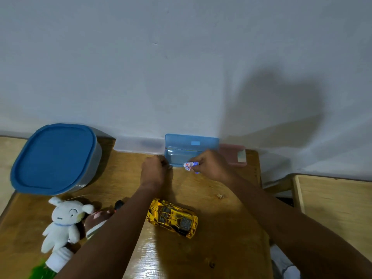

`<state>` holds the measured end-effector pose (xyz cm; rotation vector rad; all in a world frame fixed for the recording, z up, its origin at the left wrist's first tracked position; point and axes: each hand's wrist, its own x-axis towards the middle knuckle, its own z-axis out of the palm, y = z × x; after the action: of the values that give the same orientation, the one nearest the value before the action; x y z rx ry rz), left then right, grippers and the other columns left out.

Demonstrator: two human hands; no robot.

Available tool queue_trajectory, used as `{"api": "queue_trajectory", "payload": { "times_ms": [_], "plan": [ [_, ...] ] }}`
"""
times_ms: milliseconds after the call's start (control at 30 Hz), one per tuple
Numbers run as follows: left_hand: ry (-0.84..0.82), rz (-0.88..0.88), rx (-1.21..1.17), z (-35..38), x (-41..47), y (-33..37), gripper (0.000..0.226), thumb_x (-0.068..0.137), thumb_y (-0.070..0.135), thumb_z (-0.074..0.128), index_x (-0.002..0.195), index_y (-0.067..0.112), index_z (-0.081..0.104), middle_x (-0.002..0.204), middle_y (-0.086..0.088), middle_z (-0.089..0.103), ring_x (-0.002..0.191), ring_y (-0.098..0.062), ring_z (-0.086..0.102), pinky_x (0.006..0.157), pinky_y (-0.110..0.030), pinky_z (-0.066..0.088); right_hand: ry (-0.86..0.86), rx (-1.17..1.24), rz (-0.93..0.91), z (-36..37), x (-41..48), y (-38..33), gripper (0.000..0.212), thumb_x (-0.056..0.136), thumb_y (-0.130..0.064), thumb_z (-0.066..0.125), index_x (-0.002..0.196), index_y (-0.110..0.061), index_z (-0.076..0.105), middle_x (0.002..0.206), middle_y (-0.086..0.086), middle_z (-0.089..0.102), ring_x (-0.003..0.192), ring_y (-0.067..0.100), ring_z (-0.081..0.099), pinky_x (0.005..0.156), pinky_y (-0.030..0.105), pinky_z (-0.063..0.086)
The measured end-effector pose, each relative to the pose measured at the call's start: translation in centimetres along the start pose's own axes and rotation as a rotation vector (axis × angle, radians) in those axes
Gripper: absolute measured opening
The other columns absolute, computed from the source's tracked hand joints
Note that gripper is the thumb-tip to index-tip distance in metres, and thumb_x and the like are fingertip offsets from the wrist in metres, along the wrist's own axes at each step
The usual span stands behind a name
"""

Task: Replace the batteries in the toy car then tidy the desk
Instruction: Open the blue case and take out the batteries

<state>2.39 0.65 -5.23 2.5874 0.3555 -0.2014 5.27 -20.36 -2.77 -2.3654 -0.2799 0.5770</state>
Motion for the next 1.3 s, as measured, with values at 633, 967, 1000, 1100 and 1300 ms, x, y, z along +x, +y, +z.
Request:
{"api": "queue_trajectory", "payload": {
  "times_ms": [633, 967, 1000, 1100, 1300],
  "plan": [
    [0.06, 0.138, -0.012, -0.1, -2.0, 0.6, 0.032, 0.086, 0.019, 0.078, 0.115, 0.006, 0.074, 0.118, -0.013, 0.072, 0.105, -0.029, 0.067, 0.092, -0.037, 0.052, 0.208, -0.512, -0.035, 2.7, -4.9, 2.3, 0.041, 0.086, -0.051, 0.067, 0.118, -0.026, 0.071, 0.097, -0.001, 0.071, 0.079, 0.013, 0.062, 0.061, 0.027, 0.04],
    [0.048, 0.062, -0.06, -0.3, -1.6, 0.9, 0.023, 0.088, 0.024, 0.076, 0.109, 0.012, 0.077, 0.11, -0.01, 0.076, 0.1, -0.026, 0.069, 0.09, -0.039, 0.056, 0.396, -0.071, 0.037, 1.6, -4.1, 2.3, 0.033, 0.087, -0.039, 0.073, 0.113, -0.018, 0.074, 0.111, -0.002, 0.071, 0.096, 0.011, 0.063, 0.076, 0.024, 0.052],
    [0.052, 0.061, -0.06, -0.3, -1.5, 0.9, 0.022, 0.088, 0.023, 0.076, 0.107, 0.012, 0.078, 0.109, -0.01, 0.076, 0.099, -0.026, 0.069, 0.089, -0.038, 0.055, 0.451, -0.008, 0.074, 1.2, -3.8, 2.3, 0.031, 0.088, -0.037, 0.073, 0.113, -0.018, 0.073, 0.11, -0.004, 0.069, 0.097, 0.01, 0.061, 0.076, 0.02, 0.049],
    [0.054, 0.05, -0.063, -0.2, -1.4, 1.0, 0.019, 0.09, 0.022, 0.075, 0.107, 0.013, 0.077, 0.108, -0.009, 0.076, 0.1, -0.025, 0.069, 0.087, -0.036, 0.053, 0.62, 0.15, 0.254, -0.1, -2.6, 2.0, 0.015, 0.089, -0.035, 0.068, 0.099, -0.025, 0.071, 0.101, -0.007, 0.069, 0.092, 0.011, 0.063, 0.073, 0.023, 0.041],
    [0.063, 0.022, -0.114, 0.0, -1.6, 0.9, 0.018, 0.089, 0.021, 0.075, 0.105, 0.013, 0.077, 0.106, -0.009, 0.076, 0.096, -0.023, 0.07, 0.084, -0.034, 0.053, 0.652, 0.359, 0.281, -0.5, -1.8, 2.0, 0.022, 0.091, -0.037, 0.067, 0.101, -0.02, 0.057, 0.092, -0.002, 0.068, 0.085, 0.013, 0.065, 0.058, 0.018, 0.037]
  ]
}}
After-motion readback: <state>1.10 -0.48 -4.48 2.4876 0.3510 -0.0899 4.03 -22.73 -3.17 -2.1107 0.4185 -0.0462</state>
